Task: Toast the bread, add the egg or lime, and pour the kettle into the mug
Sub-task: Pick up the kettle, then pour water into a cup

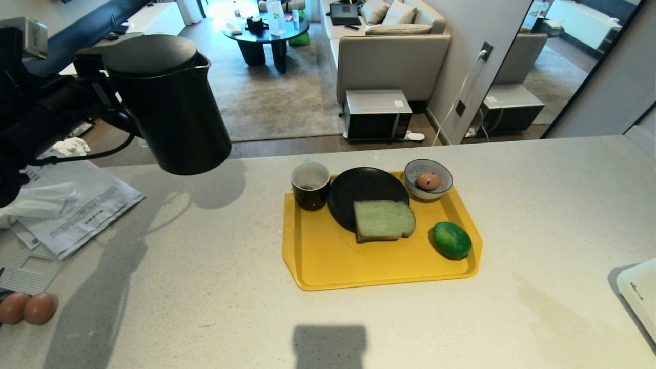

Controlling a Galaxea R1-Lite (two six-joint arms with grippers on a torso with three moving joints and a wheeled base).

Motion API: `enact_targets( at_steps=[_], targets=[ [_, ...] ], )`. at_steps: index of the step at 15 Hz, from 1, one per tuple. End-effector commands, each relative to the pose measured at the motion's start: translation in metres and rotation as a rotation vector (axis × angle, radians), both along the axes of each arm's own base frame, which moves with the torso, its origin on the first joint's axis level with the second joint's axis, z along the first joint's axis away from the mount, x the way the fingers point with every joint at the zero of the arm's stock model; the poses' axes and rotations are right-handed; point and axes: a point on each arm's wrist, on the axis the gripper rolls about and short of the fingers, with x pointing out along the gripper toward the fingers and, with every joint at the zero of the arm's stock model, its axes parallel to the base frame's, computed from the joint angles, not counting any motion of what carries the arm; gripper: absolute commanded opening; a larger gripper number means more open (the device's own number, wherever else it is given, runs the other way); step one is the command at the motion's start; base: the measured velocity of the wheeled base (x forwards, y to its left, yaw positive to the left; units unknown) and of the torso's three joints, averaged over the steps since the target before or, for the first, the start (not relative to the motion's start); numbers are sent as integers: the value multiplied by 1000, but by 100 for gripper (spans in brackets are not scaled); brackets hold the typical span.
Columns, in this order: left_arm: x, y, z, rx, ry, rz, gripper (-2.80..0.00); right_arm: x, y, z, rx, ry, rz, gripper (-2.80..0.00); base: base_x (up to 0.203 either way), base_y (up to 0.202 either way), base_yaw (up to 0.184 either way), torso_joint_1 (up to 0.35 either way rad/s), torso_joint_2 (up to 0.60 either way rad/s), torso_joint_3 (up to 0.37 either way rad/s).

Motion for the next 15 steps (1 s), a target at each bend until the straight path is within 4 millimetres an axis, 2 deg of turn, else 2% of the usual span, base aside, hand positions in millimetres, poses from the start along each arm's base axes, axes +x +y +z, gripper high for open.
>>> enact_targets(
  at_steps=[1, 4, 8, 11, 15],
  targets=[
    [2, 0, 0, 3, -2, -2, -280, 0, 0, 0, 1, 0, 0, -280, 0, 0, 0, 0, 0, 0],
    [13, -5, -3, 17, 30, -15, -280, 0, 0, 0, -1, 0, 0, -280, 0, 0, 0, 0, 0, 0],
    [30, -8, 7, 200, 16, -58, -280, 0, 0, 0, 1, 0, 0, -280, 0, 0, 0, 0, 0, 0],
    [39, -15, 22, 231, -11, -74, -280, 0, 0, 0, 1, 0, 0, -280, 0, 0, 0, 0, 0, 0],
    [34, -27, 34, 220, -34, -80, -280, 0, 0, 0, -1, 0, 0, -280, 0, 0, 0, 0, 0, 0]
  ],
)
